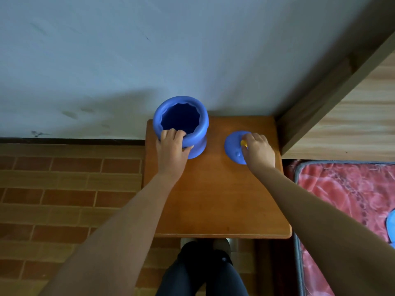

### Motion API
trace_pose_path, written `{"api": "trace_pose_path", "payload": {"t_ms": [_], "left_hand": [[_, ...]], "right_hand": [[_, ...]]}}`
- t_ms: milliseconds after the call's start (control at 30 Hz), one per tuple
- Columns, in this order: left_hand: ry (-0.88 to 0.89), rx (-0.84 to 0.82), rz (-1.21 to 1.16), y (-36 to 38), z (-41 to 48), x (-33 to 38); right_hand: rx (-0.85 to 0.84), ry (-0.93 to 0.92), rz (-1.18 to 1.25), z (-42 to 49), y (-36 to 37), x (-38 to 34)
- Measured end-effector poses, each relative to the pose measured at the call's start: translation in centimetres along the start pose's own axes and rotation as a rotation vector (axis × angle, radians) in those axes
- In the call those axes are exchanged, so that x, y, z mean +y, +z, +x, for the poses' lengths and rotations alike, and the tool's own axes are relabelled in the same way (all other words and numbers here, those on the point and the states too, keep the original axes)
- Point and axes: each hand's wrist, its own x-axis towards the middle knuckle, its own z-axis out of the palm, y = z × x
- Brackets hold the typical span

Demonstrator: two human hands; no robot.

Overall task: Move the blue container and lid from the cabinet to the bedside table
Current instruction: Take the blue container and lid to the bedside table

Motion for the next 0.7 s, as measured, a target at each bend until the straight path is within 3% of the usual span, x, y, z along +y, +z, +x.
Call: {"api": "trace_pose_path", "payload": {"t_ms": [700], "left_hand": [[0.07, -0.013, 0.068, 2.4, -0.8, -2.3]], "right_hand": [[-0.009, -0.014, -0.023, 2.0, 2.8, -1.2]]}}
